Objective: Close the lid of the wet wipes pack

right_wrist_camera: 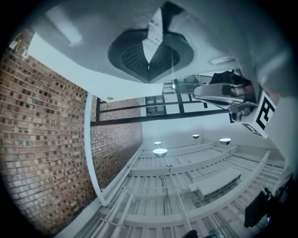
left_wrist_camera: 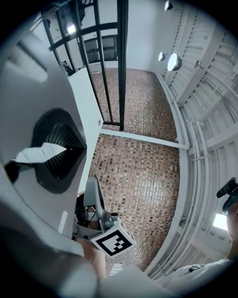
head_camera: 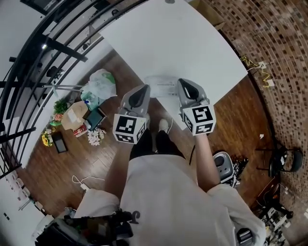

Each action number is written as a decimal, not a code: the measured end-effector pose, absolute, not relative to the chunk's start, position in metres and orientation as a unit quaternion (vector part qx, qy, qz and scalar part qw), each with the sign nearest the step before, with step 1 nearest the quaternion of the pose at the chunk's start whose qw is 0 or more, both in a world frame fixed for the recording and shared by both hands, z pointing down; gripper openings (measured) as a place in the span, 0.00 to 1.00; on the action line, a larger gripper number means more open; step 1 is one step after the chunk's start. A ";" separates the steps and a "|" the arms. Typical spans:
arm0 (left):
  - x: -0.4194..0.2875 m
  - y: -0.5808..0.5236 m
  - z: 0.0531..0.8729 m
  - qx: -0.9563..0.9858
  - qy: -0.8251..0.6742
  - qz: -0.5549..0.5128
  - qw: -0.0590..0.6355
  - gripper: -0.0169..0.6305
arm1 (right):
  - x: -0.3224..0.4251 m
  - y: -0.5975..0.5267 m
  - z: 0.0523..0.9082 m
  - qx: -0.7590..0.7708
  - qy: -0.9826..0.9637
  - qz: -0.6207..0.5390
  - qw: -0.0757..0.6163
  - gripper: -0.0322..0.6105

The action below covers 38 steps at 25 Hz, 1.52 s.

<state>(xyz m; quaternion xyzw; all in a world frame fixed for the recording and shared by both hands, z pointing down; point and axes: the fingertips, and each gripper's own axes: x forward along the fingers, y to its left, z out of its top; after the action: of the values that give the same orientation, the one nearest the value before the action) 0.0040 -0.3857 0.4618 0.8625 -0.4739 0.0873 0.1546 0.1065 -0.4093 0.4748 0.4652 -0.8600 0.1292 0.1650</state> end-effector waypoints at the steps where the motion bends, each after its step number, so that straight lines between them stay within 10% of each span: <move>1: 0.004 -0.387 0.466 0.862 -0.473 0.089 0.158 0.05 | 0.105 -0.411 0.480 0.464 -0.860 0.132 0.170 0.03; 38: 0.023 -0.373 0.549 0.858 -0.443 0.133 0.223 0.05 | 0.062 -0.374 0.640 0.397 -0.834 0.266 0.277 0.03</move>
<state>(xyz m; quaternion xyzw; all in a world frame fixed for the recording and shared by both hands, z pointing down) 0.0232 -0.3727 0.5485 0.8580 -0.4432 0.1333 0.2229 0.0623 -0.3736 0.6399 0.3967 -0.8337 0.2664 0.2767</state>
